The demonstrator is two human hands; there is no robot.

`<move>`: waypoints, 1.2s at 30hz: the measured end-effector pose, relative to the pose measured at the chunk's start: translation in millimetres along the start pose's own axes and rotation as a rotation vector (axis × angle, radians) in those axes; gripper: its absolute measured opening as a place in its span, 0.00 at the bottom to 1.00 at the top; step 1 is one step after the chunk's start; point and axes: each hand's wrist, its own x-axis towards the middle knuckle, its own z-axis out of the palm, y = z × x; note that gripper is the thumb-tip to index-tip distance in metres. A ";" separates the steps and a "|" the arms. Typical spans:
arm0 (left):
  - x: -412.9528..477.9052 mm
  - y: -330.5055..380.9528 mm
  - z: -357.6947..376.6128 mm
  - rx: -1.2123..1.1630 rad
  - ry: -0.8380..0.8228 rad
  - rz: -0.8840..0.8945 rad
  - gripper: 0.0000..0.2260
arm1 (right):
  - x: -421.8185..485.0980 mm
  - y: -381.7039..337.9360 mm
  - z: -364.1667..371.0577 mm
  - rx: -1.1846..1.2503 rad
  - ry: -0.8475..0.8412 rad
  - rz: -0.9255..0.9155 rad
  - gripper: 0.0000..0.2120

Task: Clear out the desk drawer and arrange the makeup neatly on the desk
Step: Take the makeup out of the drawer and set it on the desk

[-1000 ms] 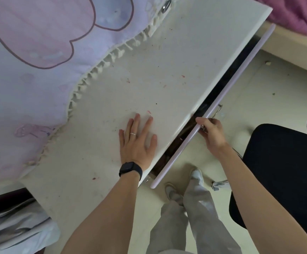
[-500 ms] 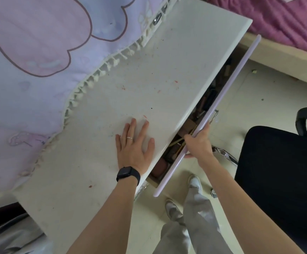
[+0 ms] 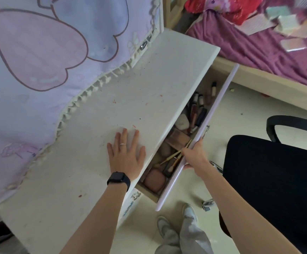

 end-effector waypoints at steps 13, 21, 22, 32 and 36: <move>-2.7 30.7 -4.1 0.148 -0.180 -0.028 0.38 | 8.0 37.3 -48.0 0.040 -0.050 0.023 0.33; -34.7 64.1 10.6 0.250 -0.048 0.446 0.36 | 14.0 48.3 -50.5 0.075 -0.087 0.015 0.37; -39.0 70.1 15.0 0.285 -0.071 0.485 0.35 | 16.1 49.7 -51.1 0.075 -0.086 0.011 0.38; -37.3 85.6 25.3 0.719 -0.367 0.373 0.24 | 32.9 64.8 -51.6 0.069 -0.070 -0.008 0.32; -35.1 80.3 23.2 0.808 -0.492 0.403 0.22 | 34.1 67.2 -51.0 0.076 -0.088 -0.021 0.32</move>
